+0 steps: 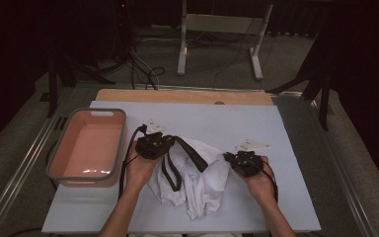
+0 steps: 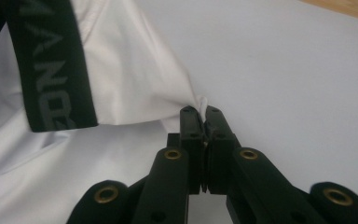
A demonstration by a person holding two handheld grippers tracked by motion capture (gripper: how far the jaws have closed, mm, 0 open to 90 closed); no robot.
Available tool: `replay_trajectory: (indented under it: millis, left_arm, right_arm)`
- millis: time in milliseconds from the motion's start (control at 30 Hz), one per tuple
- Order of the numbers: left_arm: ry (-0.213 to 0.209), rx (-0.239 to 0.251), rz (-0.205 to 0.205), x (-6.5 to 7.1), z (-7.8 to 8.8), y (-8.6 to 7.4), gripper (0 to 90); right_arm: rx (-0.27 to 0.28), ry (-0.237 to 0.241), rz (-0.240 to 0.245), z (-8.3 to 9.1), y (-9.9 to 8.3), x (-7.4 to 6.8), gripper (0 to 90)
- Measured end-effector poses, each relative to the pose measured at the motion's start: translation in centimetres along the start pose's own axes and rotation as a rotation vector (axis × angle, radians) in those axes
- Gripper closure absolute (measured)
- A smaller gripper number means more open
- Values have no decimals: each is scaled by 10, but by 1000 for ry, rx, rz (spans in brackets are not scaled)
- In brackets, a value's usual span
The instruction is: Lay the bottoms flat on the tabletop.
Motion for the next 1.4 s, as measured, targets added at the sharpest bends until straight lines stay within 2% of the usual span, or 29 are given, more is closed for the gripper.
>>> replay_trajectory:
  millis: [33, 67, 100, 133, 167, 200, 233, 267, 300, 400, 433, 467, 500, 533, 567, 600, 633, 667, 700, 733, 767, 800, 833, 867, 900, 1133, 1300, 1400]
  left_arm:
    - [18, -9, -2, -2, -2, -1, 749]
    - [32, -18, -2, -4, -3, -2, 749]
    - [58, -25, 15, -8, -4, -3, 727]
    - [58, -25, 15, -8, -4, -3, 720]
    - [87, -27, 43, -14, -4, -4, 724]
    - [87, -27, 43, -14, -4, -4, 722]
    - [96, -30, 63, -19, -4, -5, 717]
    - [96, -30, 63, -19, -4, -5, 714]
    - [101, -28, 59, -20, -2, -6, 703]
    - [100, -24, 62, -19, 0, -6, 663]
    - [71, -1, 74, -15, 2, -6, 635]
    - [71, -1, 74, -15, 2, -6, 615]
    - [41, 21, 72, -8, 4, -5, 587]
    - [41, 21, 72, -8, 4, -5, 562]
    - [25, 40, 68, -1, 5, -3, 521]
    - [25, 40, 68, -1, 5, -3, 495]
    - [20, 52, 71, 4, 5, -3, 495]
    - [11, 57, 72, 6, 5, -2, 453]
    - [1, 69, 71, 12, 6, -2, 401]
    - [1, 69, 71, 12, 6, -2, 380]
    - [-3, 74, 62, 17, 6, -3, 363]
    - [-5, 74, 56, 19, 6, -3, 363]
    - [-9, 77, 44, 25, 7, -5, 351]
    - [-9, 77, 44, 25, 7, -5, 350]
    - [-22, 82, 38, 30, 9, -7, 349]
    - [-45, 96, 30, 41, 16, -14, 349]
    - [-82, 88, -6, 56, 21, -25, 365]
    - [-93, 79, -16, 60, 21, -30, 370]
  right_arm:
    - [2, -11, -17, 4, -2, 8, 881]
    - [2, -11, -17, 4, -2, 8, 881]
    - [-1, -32, -23, 6, -3, 13, 882]
    - [-1, -32, -23, 6, -3, 13, 882]
    - [-9, -56, -29, 9, -6, 19, 883]
    - [-9, -56, -29, 9, -6, 19, 883]
    - [-16, -70, -49, 11, -9, 25, 883]
    - [-16, -70, -49, 11, -9, 25, 883]
    - [-27, -80, -72, 12, -13, 31, 883]
    - [-40, -98, -81, 13, -16, 36, 882]
    - [-55, -91, -104, 12, -19, 38, 869]
    - [-55, -91, -104, 12, -19, 38, 869]
    - [-67, -59, -102, 12, -21, 36, 722]
    - [-67, -59, -102, 12, -21, 36, 722]
    - [-63, -43, -95, 12, -21, 33, 504]
    - [-63, -43, -95, 12, -21, 33, 504]
    - [-60, -36, -90, 12, -20, 31, 451]
    - [-38, -35, -65, 12, -18, 26, 374]
    - [-29, -20, -40, 13, -17, 19, 349]
    - [-29, -20, -40, 13, -17, 19, 349]
    - [-14, 8, -8, 12, -16, 9, 335]
    - [-14, 8, -8, 12, -16, 9, 335]
    - [-15, 27, 12, 9, -15, 0, 336]
    - [-15, 27, 12, 9, -15, 0, 336]
    - [-17, 43, 21, 7, -16, -5, 339]
    - [-48, 66, 64, 0, -23, -17, 347]
    - [-74, 93, 105, -7, -28, -28, 374]
    - [-84, 92, 117, -8, -29, -30, 381]
Point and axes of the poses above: each handheld gripper's, and its own axes: z roughly backward along the jaws, y roughly out of its top, x roughly to its right, the point moved 9 cm from there along -z, roughly forward along the jaws
